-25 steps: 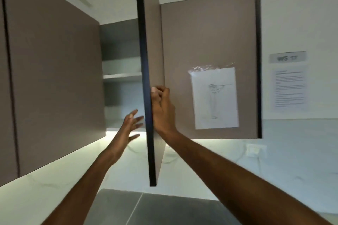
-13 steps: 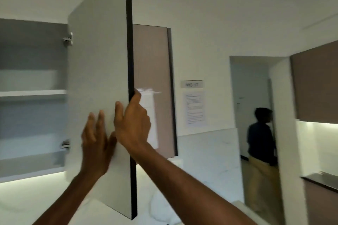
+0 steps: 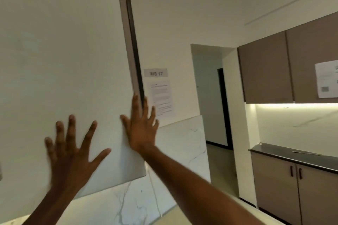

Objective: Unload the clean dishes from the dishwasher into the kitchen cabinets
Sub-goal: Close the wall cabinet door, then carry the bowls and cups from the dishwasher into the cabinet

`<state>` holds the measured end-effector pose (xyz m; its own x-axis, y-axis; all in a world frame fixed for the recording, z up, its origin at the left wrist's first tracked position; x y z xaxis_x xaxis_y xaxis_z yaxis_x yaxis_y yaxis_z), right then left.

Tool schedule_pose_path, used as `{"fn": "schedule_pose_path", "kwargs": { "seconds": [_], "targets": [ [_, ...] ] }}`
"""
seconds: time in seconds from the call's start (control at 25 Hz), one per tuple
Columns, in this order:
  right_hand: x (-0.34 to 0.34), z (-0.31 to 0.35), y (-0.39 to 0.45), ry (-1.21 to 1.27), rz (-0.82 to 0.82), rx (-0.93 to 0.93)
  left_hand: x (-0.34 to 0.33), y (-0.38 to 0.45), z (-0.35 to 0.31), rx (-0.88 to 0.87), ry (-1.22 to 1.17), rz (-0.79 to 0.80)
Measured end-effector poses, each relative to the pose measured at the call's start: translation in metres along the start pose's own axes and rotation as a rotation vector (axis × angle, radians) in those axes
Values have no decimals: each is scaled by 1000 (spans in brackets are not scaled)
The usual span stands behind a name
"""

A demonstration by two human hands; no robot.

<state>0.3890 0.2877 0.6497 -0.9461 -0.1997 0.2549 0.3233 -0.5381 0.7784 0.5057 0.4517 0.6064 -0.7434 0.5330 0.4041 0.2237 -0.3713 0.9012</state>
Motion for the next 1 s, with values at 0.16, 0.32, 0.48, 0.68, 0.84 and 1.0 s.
{"fn": "schedule_pose_path", "kwargs": {
  "seconds": [0.16,0.32,0.48,0.68,0.84,1.0],
  "targets": [
    [0,-4,-5,-8,33,-1,-3,-8,5,-21,15,24],
    [34,-14,-29,-143,97,63,13,-37,-21,39,-106,3],
    [79,-66,-101,-359,223,187,40,-92,-87,-21,-207,48],
    [179,-181,-258,-435,396,81,81,-187,-198,-48,-302,116],
    [261,-274,-380,-454,566,-197,81,-259,-280,-245,-393,331],
    [331,-346,-482,-503,652,-484,69,-344,-370,-371,-554,632]
  ]
}}
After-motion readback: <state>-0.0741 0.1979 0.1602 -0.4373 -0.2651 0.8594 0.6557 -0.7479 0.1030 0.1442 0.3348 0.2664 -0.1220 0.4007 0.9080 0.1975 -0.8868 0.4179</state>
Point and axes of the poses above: each hand's wrist, its own y-axis towards the middle knuckle, its own x-axis out of the back of the hand, z = x × y, the point moved 3 cm from there along y, towards the middle knuckle, and after that the axes turned 13 degrees about y, right-handed, at the moved point
